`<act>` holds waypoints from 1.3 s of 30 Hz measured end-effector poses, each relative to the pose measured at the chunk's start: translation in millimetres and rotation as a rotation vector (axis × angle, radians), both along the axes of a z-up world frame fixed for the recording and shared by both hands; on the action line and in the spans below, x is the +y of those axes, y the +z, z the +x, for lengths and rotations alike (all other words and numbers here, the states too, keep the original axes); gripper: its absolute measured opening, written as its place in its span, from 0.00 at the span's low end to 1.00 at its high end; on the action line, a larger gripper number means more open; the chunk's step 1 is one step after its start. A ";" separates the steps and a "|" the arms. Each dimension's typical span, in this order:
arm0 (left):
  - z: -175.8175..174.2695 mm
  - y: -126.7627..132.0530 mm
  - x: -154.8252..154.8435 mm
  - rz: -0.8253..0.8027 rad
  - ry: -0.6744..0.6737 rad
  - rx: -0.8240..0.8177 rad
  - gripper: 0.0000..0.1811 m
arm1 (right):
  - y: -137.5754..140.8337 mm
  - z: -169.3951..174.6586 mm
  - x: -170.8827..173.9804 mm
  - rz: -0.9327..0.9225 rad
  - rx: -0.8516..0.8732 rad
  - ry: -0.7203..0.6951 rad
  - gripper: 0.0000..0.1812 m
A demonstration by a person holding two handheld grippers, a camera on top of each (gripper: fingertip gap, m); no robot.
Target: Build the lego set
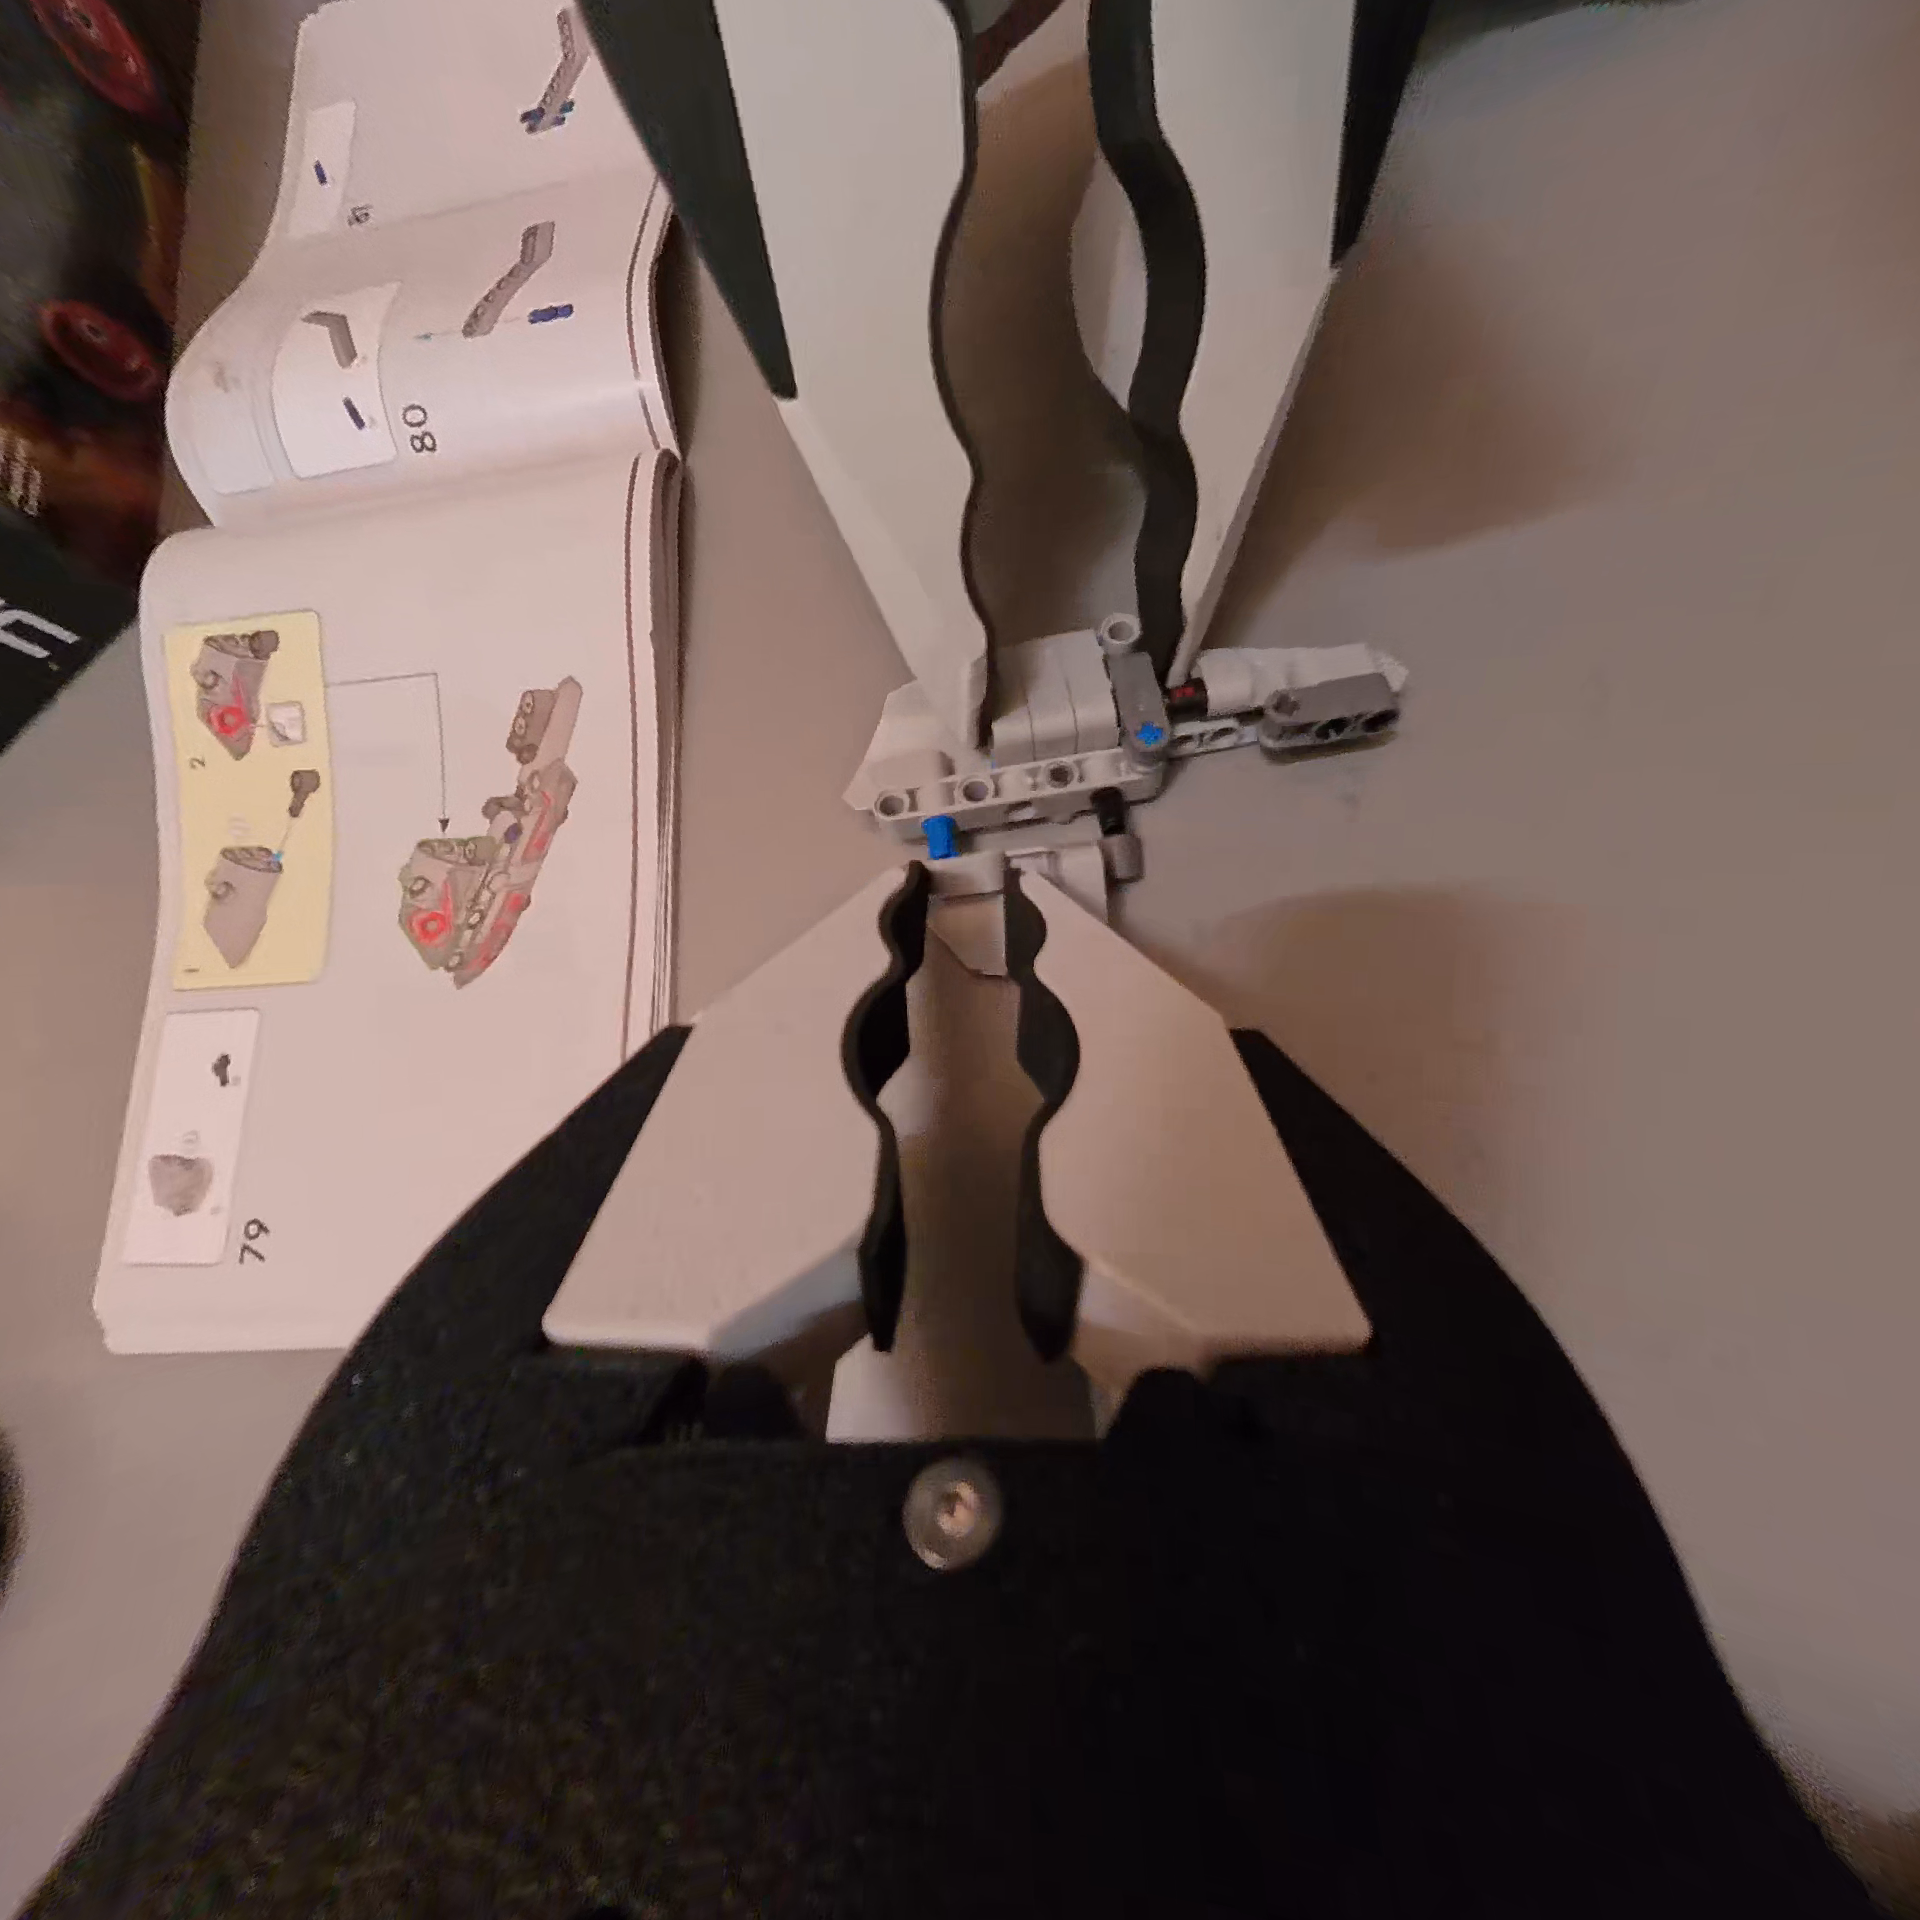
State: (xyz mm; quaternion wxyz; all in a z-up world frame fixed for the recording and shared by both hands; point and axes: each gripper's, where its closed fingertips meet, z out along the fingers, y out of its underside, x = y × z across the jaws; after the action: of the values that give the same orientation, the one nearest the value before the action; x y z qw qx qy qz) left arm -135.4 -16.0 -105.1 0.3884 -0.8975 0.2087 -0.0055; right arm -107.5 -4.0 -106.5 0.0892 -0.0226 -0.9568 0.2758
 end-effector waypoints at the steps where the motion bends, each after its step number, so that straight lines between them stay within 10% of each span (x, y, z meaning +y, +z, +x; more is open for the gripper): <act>1: 0.1 -0.4 -0.2 -0.009 0.000 0.009 0.06 | 1.1 0.6 -1.0 -0.016 0.003 0.010 0.18; 28: -2.2 -4.0 -6.1 -0.041 0.035 -0.017 0.06 | 3.1 0.4 -4.8 -0.282 0.078 -0.128 0.30; 39: 4.1 -3.4 -7.7 -0.063 -0.001 0.017 0.06 | -0.6 16.3 -8.1 -0.295 -0.017 -0.075 0.18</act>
State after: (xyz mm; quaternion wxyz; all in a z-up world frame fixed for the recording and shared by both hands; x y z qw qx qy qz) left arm -131.3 -23.8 -108.5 0.3581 -0.9092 0.2122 -0.0044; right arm -91.3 -12.1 -107.0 0.0868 -0.0737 -0.9051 0.4097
